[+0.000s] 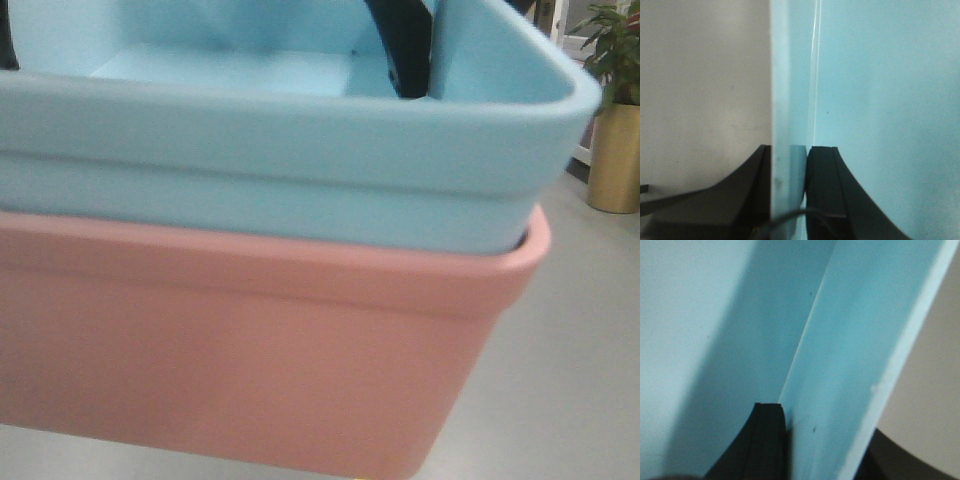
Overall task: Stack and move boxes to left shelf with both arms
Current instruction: 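Hold the stacked bins with both grippers while the base drives away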
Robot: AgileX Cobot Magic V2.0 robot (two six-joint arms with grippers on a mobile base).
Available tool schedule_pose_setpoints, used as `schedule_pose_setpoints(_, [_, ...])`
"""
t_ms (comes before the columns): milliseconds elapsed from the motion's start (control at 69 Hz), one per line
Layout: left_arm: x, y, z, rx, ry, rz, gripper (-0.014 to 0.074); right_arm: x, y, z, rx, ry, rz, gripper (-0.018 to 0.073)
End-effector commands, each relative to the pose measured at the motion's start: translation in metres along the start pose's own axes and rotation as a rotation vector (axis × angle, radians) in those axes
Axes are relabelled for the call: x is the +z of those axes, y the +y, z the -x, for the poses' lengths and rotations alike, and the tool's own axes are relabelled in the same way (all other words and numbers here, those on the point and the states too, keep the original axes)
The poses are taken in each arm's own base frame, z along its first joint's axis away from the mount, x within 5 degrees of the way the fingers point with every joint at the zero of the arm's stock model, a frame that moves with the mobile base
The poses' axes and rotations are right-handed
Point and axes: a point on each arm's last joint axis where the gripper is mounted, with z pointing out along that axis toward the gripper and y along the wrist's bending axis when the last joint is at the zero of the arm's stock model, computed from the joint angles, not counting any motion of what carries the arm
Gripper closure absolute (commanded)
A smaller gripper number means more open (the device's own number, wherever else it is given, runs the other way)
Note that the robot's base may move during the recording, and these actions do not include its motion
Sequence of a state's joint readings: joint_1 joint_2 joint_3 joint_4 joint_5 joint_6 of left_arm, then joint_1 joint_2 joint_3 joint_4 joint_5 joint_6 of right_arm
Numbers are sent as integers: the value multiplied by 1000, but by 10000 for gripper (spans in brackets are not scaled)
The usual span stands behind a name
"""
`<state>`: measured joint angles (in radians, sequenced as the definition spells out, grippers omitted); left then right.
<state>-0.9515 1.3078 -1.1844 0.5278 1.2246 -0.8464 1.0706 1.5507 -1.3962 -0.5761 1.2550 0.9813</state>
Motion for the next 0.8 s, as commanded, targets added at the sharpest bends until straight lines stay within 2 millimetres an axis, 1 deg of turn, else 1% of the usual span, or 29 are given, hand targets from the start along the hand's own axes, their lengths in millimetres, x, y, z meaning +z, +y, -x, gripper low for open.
schedule_pose_setpoints(0, [-25,-29,16,-40,-185,-323,608,-27,14,17,64,-153,227,503])
schedule_pose_setpoints(783, [-25,-29,16,-40,-185,-323,608,-27,14,17,64,-153,227,503])
